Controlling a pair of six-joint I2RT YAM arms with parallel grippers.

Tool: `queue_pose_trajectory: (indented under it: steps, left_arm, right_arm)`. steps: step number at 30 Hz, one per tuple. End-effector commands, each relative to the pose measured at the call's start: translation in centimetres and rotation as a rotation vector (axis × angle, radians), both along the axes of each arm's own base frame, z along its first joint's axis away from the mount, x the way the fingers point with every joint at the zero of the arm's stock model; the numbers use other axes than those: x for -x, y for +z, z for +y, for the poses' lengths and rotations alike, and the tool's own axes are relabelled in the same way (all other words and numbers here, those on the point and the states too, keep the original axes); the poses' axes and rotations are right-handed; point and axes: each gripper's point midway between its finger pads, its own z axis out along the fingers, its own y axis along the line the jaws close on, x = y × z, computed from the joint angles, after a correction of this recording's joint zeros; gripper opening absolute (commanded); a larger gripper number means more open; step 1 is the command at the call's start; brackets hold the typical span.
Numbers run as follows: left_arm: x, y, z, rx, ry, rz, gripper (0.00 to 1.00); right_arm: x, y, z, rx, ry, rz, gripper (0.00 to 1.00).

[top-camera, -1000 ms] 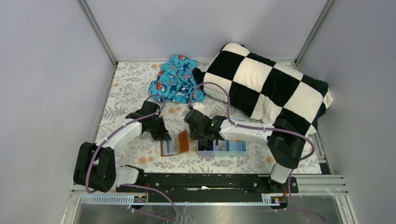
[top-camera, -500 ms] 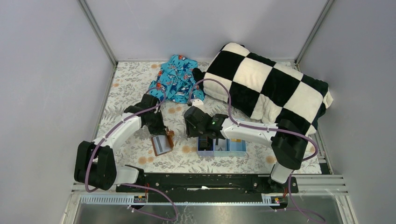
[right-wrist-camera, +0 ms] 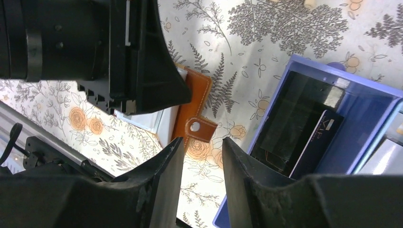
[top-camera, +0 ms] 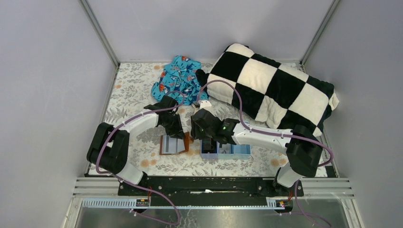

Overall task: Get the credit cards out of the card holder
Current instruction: Open the card holder at the center of the board.

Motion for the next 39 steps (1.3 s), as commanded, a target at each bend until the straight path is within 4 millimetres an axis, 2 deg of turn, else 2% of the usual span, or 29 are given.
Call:
queue_pose_trajectory:
  steps: [1,6,8,14,18,28,33,39]
  left_arm:
    - [-1.1,-0.4,-1.4,0.071,0.011,-0.02,0.24]
    - [-0.9,-1.7,-1.5,0.068,0.006,0.008,0.27]
    - [-1.0,-1.8,-1.7,0.074,0.005,0.009,0.32]
    - [-1.4,-1.3,-2.0,0.094,0.005,-0.007,0.34]
    - [-2.0,0.1,-2.4,0.117,0.018,-0.04,0.34]
    - [-3.5,6.0,-3.3,0.214,0.033,-0.181,0.34]
    - [-3.8,7.9,-1.6,0.163,0.05,-0.23,0.43]
    - [-2.9,7.9,2.2,0.085,0.153,-0.238,0.49]
  right_arm:
    - [0.3,1.3,1.7,-0.111,0.059,-0.01,0.41]
    - [2.2,0.6,4.1,-0.258,0.14,0.069,0.34]
    - [2.6,-0.3,4.4,-0.273,0.142,0.097,0.32]
    - [3.4,-2.8,5.3,-0.263,0.17,0.172,0.21]
    - [3.4,-4.7,5.5,-0.223,0.153,0.209,0.14]
    - [1.9,-9.9,3.9,-0.021,0.022,0.242,0.02]
    - [1.5,-11.2,2.5,0.046,-0.035,0.243,0.01]
    - [1.1,-11.8,1.2,0.138,-0.056,0.221,0.01]
